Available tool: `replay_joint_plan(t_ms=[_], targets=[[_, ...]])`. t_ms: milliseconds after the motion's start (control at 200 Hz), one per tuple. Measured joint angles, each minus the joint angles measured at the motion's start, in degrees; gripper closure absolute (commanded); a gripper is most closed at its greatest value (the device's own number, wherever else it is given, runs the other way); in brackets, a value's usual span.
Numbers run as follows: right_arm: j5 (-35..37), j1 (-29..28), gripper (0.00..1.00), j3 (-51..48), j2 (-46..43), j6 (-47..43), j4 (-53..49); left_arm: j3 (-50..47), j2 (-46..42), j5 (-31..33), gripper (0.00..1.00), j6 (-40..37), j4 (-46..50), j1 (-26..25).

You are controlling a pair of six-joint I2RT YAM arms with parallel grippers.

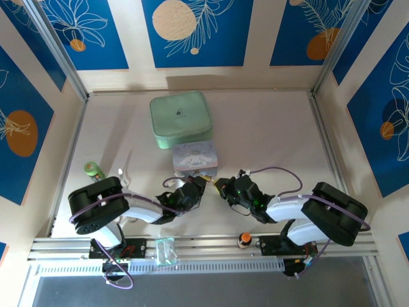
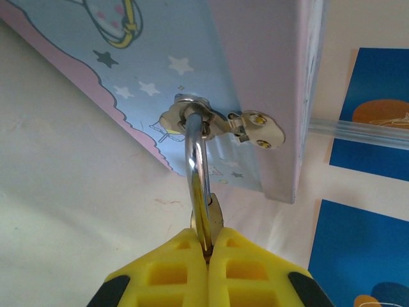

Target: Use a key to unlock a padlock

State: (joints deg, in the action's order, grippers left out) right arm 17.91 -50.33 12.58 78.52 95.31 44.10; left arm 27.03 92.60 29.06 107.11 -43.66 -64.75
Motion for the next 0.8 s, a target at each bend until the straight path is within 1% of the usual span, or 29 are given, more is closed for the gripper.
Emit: replay_joint_plan(t_ms=[135, 245, 475, 640, 705, 800], targets=[[-2.4, 1.27, 1.0, 0.79, 3.02, -2.08, 2.4, 0.0, 0.39, 0.0, 1.0, 0.15, -0.07, 0.0], [-6.12, 2.4, 1.0, 2.14, 5.35, -4.09, 3.13, -0.68, 1.27, 0.09, 1.0, 0.61, -2.38, 0.0], [-13.73, 5.25, 1.0, 1.42, 5.88, -6.56, 4.66, -2.38, 0.92, -0.52, 1.0, 0.5, -4.79, 0.0], [-19.17, 7.74, 1.0, 0.46, 0.63, -9.73, 0.66, -3.45, -0.98, -3.1, 1.0, 0.11, -5.51, 0.02], [-22.67, 10.29, 1.0, 0.46, -2.08, -11.52, -2.05, -3.52, -1.07, -4.11, 1.0, -0.55, -6.99, 0.22], [-30.18, 15.34, 1.0, 1.38, -4.98, -15.26, -7.74, -3.52, -1.07, -6.84, 1.0, -1.4, -8.87, 0.76]])
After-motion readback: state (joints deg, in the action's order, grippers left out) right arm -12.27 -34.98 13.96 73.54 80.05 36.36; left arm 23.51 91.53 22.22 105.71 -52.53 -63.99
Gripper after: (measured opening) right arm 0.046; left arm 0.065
